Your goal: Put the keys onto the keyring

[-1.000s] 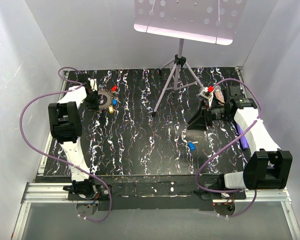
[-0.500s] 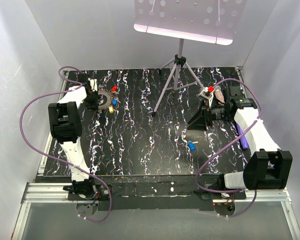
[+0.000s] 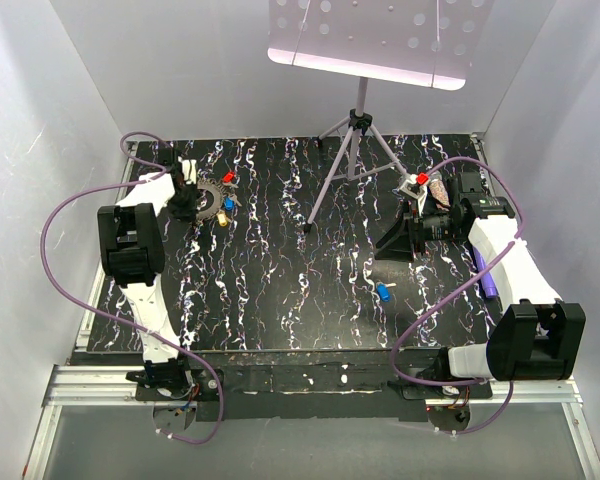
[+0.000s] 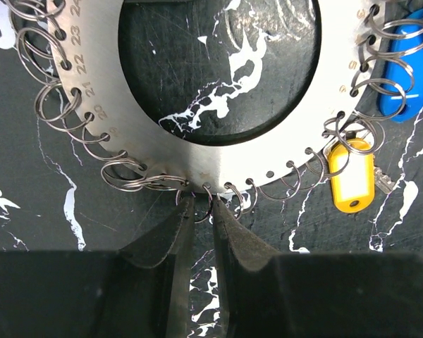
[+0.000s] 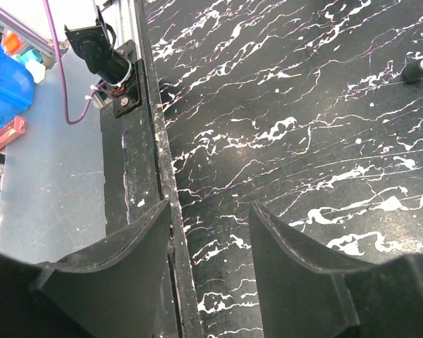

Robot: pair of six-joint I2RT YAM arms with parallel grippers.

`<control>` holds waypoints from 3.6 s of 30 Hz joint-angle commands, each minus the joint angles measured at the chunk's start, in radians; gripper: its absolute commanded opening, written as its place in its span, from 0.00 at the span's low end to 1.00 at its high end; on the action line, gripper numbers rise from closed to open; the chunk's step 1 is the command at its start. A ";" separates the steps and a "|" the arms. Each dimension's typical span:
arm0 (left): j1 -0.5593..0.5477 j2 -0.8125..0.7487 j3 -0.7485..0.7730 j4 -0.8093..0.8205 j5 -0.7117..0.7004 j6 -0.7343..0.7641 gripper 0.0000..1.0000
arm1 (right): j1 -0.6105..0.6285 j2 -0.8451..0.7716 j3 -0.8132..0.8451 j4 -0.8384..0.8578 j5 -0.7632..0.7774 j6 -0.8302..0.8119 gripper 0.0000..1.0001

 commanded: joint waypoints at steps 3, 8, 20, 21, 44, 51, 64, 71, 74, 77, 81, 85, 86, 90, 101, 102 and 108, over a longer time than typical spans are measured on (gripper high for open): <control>-0.011 -0.098 -0.017 0.012 0.004 0.030 0.18 | -0.001 -0.027 0.034 -0.016 -0.038 -0.020 0.57; -0.011 -0.124 -0.023 0.024 0.010 0.032 0.21 | -0.002 -0.027 0.032 -0.017 -0.040 -0.020 0.57; -0.014 -0.205 -0.101 0.085 -0.030 0.059 0.22 | -0.002 -0.032 0.034 -0.019 -0.041 -0.021 0.57; -0.017 -0.217 -0.119 0.098 -0.065 0.067 0.22 | -0.002 -0.032 0.034 -0.019 -0.041 -0.023 0.57; -0.129 -0.156 -0.155 0.152 -0.295 0.176 0.25 | -0.002 -0.035 0.034 -0.021 -0.044 -0.027 0.57; -0.132 -0.127 -0.141 0.150 -0.317 0.188 0.25 | -0.002 -0.033 0.035 -0.025 -0.044 -0.030 0.57; -0.138 -0.081 -0.118 0.144 -0.323 0.196 0.25 | -0.002 -0.030 0.037 -0.030 -0.044 -0.036 0.57; -0.143 -0.066 -0.107 0.141 -0.334 0.199 0.25 | -0.002 -0.027 0.038 -0.036 -0.046 -0.041 0.57; -0.143 -0.059 -0.106 0.142 -0.338 0.199 0.25 | -0.002 -0.027 0.040 -0.037 -0.046 -0.043 0.57; -0.144 -0.055 -0.101 0.145 -0.343 0.196 0.25 | -0.002 -0.026 0.040 -0.040 -0.046 -0.044 0.57; -0.144 -0.055 -0.093 0.150 -0.350 0.202 0.25 | -0.002 -0.026 0.040 -0.040 -0.047 -0.046 0.57; -0.144 -0.049 -0.092 0.156 -0.347 0.206 0.25 | -0.002 -0.026 0.040 -0.040 -0.047 -0.046 0.57; -0.144 -0.046 -0.095 0.156 -0.349 0.205 0.25 | -0.002 -0.026 0.040 -0.042 -0.047 -0.046 0.57; -0.144 -0.043 -0.094 0.159 -0.350 0.207 0.24 | -0.002 -0.024 0.040 -0.042 -0.047 -0.046 0.57; -0.144 -0.030 -0.097 0.170 -0.357 0.213 0.24 | -0.002 -0.026 0.041 -0.045 -0.047 -0.049 0.57; -0.144 -0.032 -0.098 0.173 -0.358 0.213 0.24 | -0.002 -0.024 0.041 -0.045 -0.047 -0.050 0.57; -0.144 -0.024 -0.098 0.182 -0.363 0.222 0.21 | -0.002 -0.026 0.041 -0.047 -0.047 -0.052 0.58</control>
